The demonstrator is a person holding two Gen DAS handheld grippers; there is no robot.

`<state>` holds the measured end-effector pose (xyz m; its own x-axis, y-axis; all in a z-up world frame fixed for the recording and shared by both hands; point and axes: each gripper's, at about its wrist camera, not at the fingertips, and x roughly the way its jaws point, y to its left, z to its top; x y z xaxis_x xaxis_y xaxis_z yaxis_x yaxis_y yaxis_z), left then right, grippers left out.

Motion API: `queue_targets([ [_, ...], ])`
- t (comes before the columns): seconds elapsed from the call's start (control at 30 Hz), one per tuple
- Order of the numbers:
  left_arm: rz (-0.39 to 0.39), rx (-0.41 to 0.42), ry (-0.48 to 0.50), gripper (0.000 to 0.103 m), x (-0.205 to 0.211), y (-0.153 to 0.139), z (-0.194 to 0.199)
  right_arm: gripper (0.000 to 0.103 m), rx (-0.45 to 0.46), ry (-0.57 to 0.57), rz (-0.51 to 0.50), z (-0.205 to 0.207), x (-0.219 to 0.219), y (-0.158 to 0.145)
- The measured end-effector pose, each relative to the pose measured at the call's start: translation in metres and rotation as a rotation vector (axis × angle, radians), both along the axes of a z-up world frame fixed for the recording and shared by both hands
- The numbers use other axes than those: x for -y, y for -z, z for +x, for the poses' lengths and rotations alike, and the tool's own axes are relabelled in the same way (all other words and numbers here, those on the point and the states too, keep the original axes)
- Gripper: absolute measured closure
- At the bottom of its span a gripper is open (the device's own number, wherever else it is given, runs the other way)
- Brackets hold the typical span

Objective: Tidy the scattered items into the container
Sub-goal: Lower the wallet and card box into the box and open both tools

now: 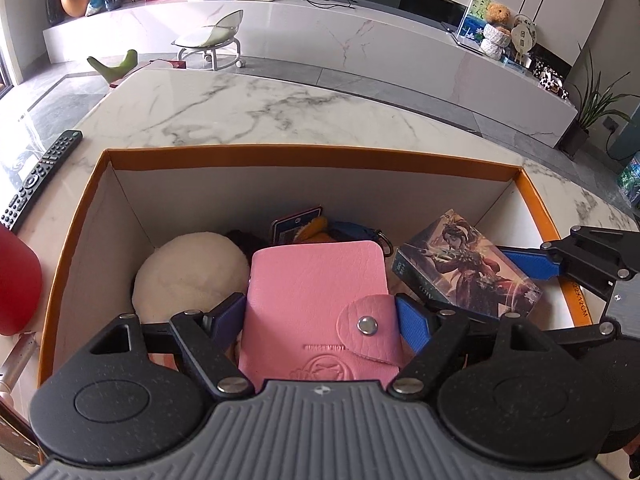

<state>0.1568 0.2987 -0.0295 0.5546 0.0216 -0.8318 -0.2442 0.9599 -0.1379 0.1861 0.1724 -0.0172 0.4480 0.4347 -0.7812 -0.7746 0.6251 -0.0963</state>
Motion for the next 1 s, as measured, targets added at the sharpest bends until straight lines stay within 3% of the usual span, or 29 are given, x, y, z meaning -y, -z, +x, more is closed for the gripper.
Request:
queue_targets([
  [0.33, -0.021, 0.002, -0.018, 0.009, -0.003, 0.001, 0.0, 0.042, -0.001, -0.011, 0.011, 0.0, 0.002, 0.001],
  [0.43, -0.025, 0.001, -0.025, 0.009, -0.004, 0.001, 0.001, 0.032, 0.0, -0.027, 0.033, -0.002, 0.005, -0.002],
  [0.9, -0.05, 0.022, -0.061, 0.008, -0.003, -0.005, -0.002, 0.032, 0.048, 0.004, 0.079, -0.015, 0.023, -0.015],
  [1.0, -0.091, 0.036, -0.054, 0.002, -0.004, -0.01, -0.003, 0.032, 0.054, 0.009, 0.094, -0.019, 0.027, -0.018],
])
